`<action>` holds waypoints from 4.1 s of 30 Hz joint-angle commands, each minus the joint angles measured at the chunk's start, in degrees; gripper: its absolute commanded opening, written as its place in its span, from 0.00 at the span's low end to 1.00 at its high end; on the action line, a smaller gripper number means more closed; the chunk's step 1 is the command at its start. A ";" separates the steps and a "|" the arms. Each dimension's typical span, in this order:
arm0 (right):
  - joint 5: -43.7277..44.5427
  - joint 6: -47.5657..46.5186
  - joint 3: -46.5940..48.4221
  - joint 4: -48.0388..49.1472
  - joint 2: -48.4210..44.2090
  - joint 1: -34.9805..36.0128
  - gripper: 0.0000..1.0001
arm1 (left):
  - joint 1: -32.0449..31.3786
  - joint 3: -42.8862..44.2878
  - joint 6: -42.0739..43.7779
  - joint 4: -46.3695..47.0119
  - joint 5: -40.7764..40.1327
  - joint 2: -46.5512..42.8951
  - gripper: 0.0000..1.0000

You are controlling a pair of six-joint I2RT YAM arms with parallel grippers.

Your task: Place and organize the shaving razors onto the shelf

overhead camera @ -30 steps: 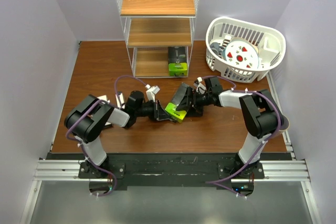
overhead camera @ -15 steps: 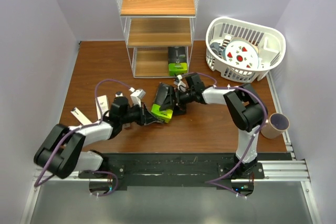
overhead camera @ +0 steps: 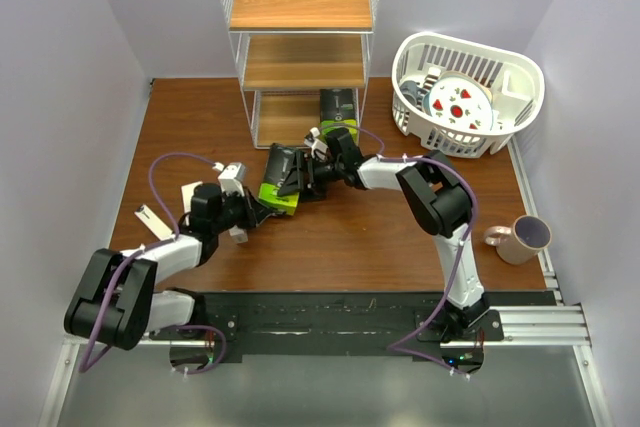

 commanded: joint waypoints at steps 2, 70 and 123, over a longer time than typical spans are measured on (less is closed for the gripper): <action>0.85 -0.98 9.34 4.00 3.65 0.68 0.80 | 0.55 3.87 1.98 9.21 -5.04 2.95 0.00; 7.36 -21.53 13.58 -18.31 -6.88 -2.39 0.90 | 5.65 36.49 -17.88 11.85 -23.32 31.88 0.00; 3.49 -41.50 -1.97 -27.47 -27.79 -13.56 0.89 | 10.75 35.70 4.71 -45.11 -19.28 11.22 0.79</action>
